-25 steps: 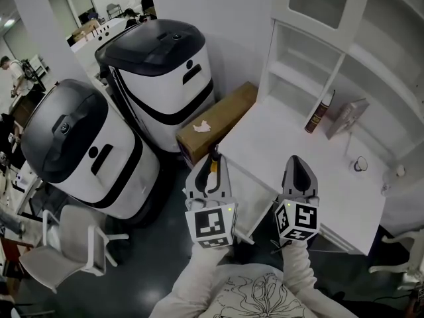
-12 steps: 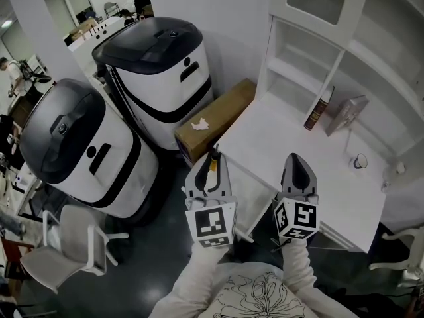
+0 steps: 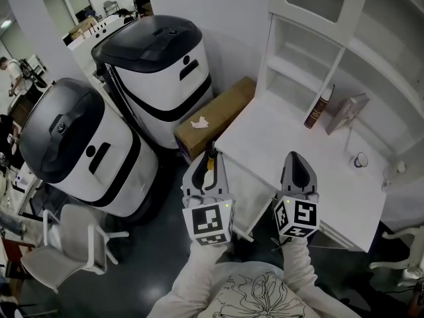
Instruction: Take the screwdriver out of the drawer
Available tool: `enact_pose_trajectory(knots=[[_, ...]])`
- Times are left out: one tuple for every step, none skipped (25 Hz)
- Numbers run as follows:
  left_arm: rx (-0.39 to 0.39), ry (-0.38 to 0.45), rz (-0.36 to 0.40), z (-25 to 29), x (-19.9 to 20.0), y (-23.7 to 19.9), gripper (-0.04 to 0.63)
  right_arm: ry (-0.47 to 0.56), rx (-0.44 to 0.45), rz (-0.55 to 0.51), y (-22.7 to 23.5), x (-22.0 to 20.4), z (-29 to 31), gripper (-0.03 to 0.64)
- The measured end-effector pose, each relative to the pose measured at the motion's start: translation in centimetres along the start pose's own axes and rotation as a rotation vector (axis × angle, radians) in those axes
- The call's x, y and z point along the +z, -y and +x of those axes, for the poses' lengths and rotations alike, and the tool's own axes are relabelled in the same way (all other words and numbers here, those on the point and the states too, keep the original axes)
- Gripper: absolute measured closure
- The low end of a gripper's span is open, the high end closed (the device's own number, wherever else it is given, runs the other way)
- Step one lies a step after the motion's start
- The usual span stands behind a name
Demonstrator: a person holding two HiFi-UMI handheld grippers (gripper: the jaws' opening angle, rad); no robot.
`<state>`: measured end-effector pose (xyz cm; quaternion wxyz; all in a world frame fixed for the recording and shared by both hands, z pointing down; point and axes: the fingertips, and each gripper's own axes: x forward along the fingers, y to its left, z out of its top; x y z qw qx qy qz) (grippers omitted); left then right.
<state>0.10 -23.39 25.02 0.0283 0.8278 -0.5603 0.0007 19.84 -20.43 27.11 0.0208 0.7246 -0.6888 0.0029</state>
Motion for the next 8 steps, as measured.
enact_pose_trajectory(knots=[[0.0,-0.002,0.0,0.06,-0.03,-0.02,0.526,-0.002,0.001,0.0,-0.01,-0.02,0.03,0.614],[0.0,-0.004,0.0,0.1,-0.06,-0.02,0.526,-0.003,0.002,-0.001,-0.04,-0.05,0.05,0.614],[0.0,-0.004,0.0,0.13,-0.07,-0.04,0.526,-0.004,0.003,-0.003,-0.09,-0.08,0.08,0.614],[0.0,-0.002,0.001,0.16,-0.06,-0.07,0.526,-0.004,0.004,-0.004,-0.14,-0.1,0.13,0.614],[0.0,0.0,0.002,0.2,-0.05,-0.09,0.526,-0.003,0.005,-0.006,-0.19,-0.12,0.18,0.614],[-0.001,0.001,0.004,0.24,-0.05,-0.11,0.526,-0.003,0.006,-0.007,-0.23,-0.14,0.23,0.614],[-0.001,0.002,0.005,0.27,-0.06,-0.11,0.526,-0.002,0.007,-0.008,-0.25,-0.16,0.27,0.614],[-0.001,0.003,0.006,0.3,-0.07,-0.12,0.526,-0.002,0.008,-0.01,-0.27,-0.18,0.3,0.614]])
